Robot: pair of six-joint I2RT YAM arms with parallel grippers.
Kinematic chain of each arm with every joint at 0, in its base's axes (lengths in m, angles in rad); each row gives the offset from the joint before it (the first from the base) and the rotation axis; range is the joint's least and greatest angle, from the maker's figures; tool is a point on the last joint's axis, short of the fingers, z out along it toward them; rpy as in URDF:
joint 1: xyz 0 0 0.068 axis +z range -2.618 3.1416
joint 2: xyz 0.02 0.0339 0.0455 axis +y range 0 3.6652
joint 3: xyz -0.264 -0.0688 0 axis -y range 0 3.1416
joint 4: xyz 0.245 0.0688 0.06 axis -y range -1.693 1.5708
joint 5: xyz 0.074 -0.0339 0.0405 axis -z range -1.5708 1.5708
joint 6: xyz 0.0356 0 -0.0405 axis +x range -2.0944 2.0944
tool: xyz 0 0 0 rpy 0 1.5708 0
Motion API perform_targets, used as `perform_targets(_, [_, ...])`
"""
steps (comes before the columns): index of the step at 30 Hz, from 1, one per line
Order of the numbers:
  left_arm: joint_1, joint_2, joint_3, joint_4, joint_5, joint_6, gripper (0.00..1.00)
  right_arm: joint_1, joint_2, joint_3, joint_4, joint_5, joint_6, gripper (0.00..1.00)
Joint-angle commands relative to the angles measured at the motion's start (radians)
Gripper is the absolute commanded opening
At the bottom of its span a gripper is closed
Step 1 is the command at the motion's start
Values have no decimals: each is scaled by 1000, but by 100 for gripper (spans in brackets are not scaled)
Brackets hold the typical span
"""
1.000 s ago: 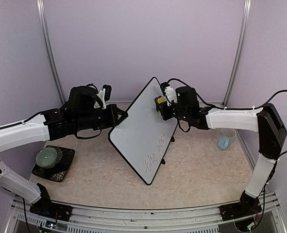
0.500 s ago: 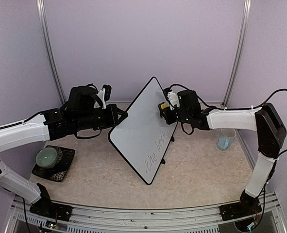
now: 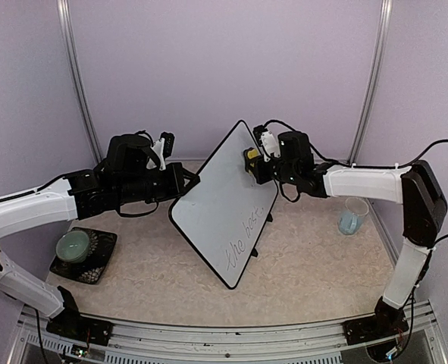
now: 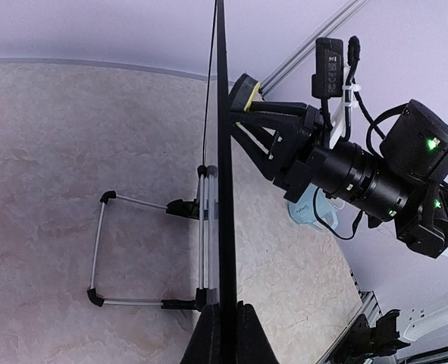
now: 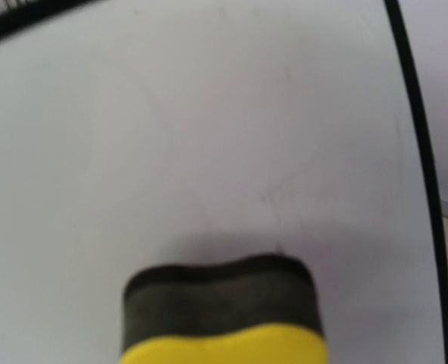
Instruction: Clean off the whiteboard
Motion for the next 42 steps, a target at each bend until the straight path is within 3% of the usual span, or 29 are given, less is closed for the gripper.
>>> perform_targets(1, [-18,-2,-3,-2,108,21,0,5,50,-92,19,7,23,0])
perform_targets(10, [-17,-2,-12,9,113,18,0,1,42,-148,39,7,35,0])
perform_targets(24, [-18,4,-11,11,111,15,0,11,-31,18,-43,7,-7,0])
perform_targets(42, [-17,-2,-22,13,112,16,0,7,42,-199,48,-18,42,0])
